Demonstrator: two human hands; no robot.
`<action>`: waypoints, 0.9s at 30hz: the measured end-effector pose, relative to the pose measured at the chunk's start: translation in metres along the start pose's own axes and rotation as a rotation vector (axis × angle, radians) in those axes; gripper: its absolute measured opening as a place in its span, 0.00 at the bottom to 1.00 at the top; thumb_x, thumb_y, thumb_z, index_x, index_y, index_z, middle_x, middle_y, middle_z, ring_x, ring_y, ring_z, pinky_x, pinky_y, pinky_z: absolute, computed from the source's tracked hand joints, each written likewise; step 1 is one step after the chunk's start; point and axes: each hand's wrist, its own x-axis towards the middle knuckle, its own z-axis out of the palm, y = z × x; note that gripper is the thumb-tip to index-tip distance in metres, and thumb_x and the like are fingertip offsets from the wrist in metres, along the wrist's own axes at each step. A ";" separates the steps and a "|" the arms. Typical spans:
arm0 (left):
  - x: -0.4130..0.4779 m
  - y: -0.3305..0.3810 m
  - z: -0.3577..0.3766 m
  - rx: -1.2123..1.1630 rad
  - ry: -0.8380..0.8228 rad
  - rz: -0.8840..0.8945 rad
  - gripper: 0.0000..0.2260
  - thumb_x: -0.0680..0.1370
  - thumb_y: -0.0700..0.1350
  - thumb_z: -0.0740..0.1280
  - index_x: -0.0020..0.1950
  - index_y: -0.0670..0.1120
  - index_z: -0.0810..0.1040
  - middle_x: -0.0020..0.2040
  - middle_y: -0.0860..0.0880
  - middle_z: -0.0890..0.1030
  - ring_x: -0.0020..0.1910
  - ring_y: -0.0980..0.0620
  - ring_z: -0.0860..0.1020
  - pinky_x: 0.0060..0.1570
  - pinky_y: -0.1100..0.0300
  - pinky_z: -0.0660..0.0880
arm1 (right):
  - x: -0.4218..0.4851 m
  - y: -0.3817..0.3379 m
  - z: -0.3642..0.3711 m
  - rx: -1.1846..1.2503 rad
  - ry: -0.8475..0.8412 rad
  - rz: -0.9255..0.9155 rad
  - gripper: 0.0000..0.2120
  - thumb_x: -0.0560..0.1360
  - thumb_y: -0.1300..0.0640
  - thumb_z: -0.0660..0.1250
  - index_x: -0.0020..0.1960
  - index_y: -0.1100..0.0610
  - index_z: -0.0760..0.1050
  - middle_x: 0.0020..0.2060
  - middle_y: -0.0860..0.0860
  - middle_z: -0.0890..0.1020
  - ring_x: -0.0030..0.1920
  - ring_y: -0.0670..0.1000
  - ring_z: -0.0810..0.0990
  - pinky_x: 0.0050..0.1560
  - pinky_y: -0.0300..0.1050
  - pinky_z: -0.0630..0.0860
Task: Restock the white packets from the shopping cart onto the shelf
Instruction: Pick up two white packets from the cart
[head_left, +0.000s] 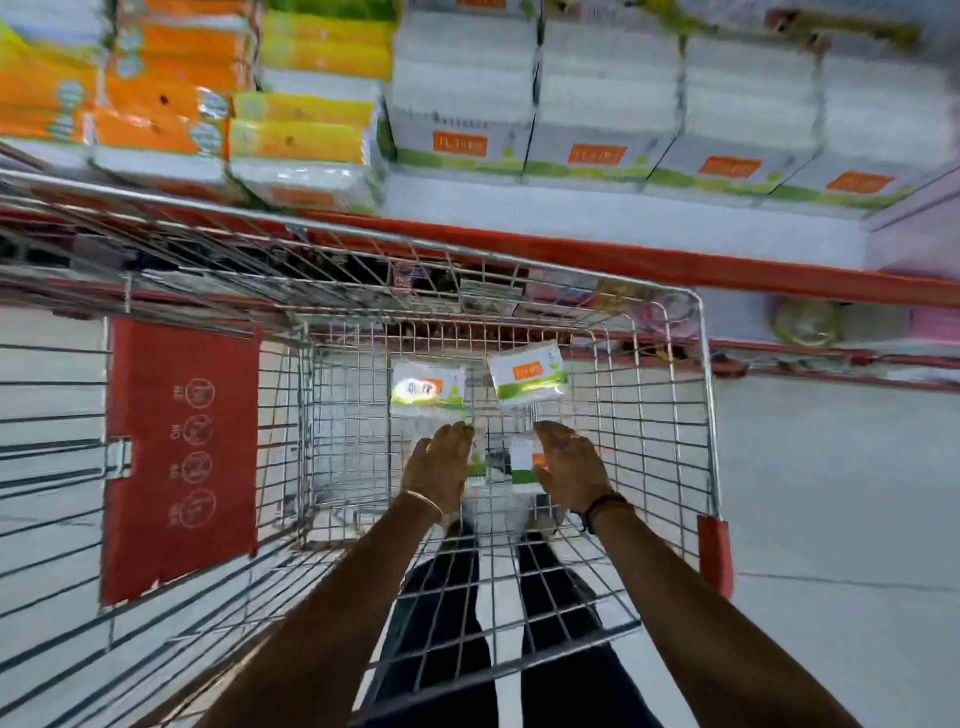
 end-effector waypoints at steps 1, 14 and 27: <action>0.004 -0.002 0.005 0.101 0.016 0.000 0.34 0.70 0.43 0.70 0.72 0.40 0.59 0.71 0.42 0.67 0.67 0.43 0.67 0.60 0.49 0.71 | 0.002 0.002 0.002 -0.012 -0.007 0.003 0.32 0.74 0.59 0.65 0.74 0.62 0.56 0.74 0.60 0.62 0.74 0.58 0.60 0.74 0.50 0.57; 0.016 -0.004 0.018 0.201 0.246 0.016 0.21 0.56 0.39 0.76 0.46 0.41 0.76 0.46 0.42 0.80 0.41 0.43 0.79 0.48 0.50 0.79 | 0.010 0.007 0.010 -0.081 -0.008 0.074 0.24 0.67 0.65 0.70 0.61 0.62 0.67 0.59 0.60 0.76 0.58 0.61 0.75 0.57 0.50 0.72; -0.030 -0.001 -0.034 -0.133 0.127 0.023 0.26 0.73 0.39 0.66 0.70 0.45 0.64 0.68 0.45 0.72 0.65 0.43 0.69 0.63 0.50 0.69 | -0.039 -0.015 -0.039 0.034 0.011 0.088 0.26 0.70 0.65 0.68 0.66 0.57 0.66 0.64 0.55 0.72 0.65 0.57 0.69 0.59 0.52 0.73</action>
